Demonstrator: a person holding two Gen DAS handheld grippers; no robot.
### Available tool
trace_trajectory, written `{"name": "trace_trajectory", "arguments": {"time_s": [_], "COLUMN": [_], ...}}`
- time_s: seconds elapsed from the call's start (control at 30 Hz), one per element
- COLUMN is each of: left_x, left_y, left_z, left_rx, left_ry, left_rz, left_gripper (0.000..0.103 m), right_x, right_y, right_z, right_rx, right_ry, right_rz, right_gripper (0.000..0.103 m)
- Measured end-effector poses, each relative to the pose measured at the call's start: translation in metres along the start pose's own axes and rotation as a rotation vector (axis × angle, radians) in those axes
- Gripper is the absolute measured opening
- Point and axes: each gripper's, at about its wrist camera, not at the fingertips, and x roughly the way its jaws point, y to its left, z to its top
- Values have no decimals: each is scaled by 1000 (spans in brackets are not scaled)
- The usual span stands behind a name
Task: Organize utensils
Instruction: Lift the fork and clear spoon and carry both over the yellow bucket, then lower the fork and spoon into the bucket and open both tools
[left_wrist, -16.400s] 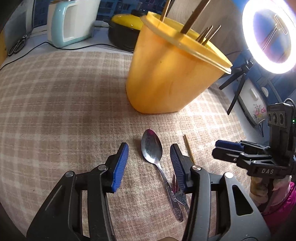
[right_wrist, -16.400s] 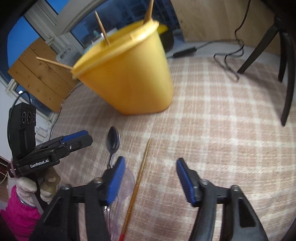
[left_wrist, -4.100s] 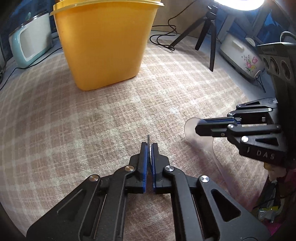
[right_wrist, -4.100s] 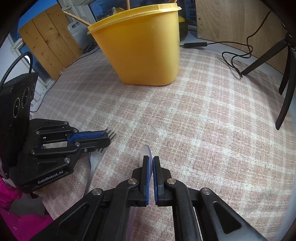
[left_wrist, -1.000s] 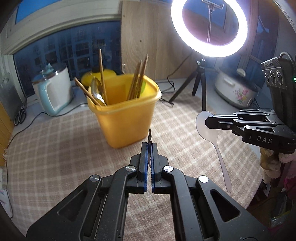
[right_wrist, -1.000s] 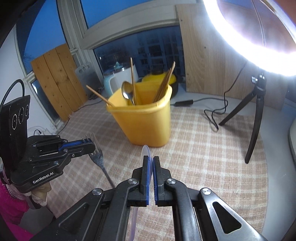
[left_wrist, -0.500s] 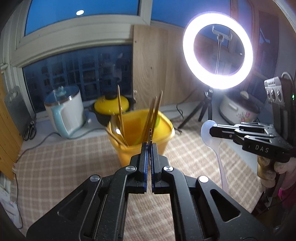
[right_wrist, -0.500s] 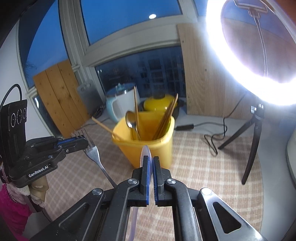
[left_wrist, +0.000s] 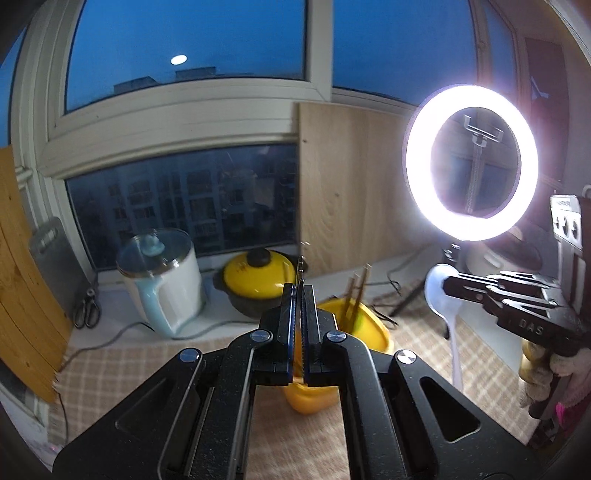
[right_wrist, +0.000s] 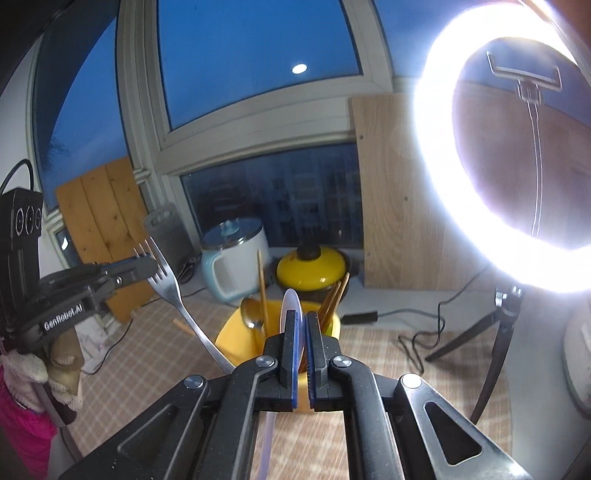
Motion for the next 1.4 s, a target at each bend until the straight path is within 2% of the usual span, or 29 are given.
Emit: {"name": "trace_trajectory", "arguments": {"time_s": [0.37, 0.6, 1.17, 1.4], "left_x": [20, 33, 56, 56], "left_y": [35, 33, 34, 33], "left_z": [19, 17, 1, -1], "left_rx": [-73, -46, -61, -64], "left_ry": [-4, 8, 53, 52], "left_rz": [17, 38, 29, 25], "left_gripper": [0, 0, 0, 0], "right_x": [21, 38, 95, 111], "right_y": [5, 4, 13, 18], "right_z": [18, 25, 35, 22], "right_rx": [-5, -1, -72, -101], "right_ry": [-39, -52, -105, -73], "right_rz": [-32, -53, -162, -126], "right_gripper": [1, 1, 1, 1]}}
